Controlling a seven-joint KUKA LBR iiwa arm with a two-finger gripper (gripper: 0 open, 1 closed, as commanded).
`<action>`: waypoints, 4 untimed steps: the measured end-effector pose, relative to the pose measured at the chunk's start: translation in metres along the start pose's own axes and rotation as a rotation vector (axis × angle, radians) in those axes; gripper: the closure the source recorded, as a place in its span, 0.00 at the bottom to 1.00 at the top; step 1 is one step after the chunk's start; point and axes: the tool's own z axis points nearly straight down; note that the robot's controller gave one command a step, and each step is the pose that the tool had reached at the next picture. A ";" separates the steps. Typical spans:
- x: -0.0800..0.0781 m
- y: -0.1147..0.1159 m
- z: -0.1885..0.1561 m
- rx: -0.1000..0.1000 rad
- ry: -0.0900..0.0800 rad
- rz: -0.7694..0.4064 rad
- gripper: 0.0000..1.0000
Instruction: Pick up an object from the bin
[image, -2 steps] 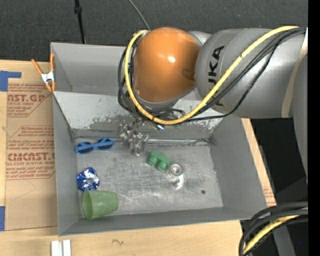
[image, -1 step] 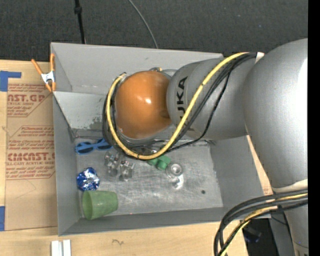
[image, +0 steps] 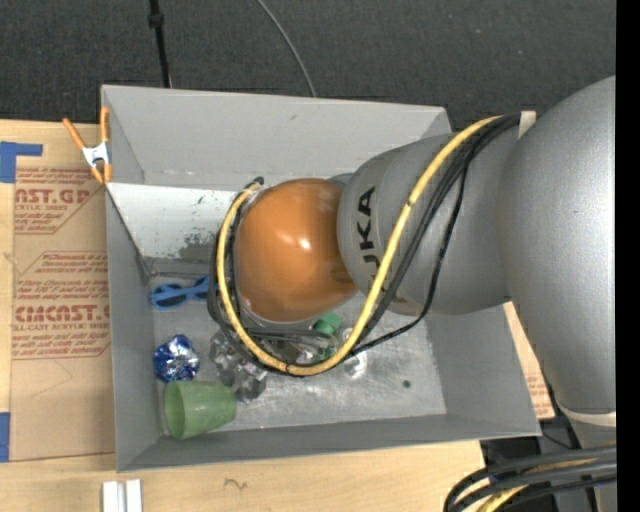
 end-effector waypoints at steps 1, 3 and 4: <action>-0.035 0.010 0.018 0.001 -0.003 0.238 1.00; -0.014 -0.009 -0.011 0.004 -0.002 -0.067 0.00; -0.054 0.011 0.081 0.004 -0.009 -0.175 0.00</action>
Offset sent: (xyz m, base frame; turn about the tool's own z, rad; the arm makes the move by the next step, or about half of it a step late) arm 0.0187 0.0293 -0.0180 0.2403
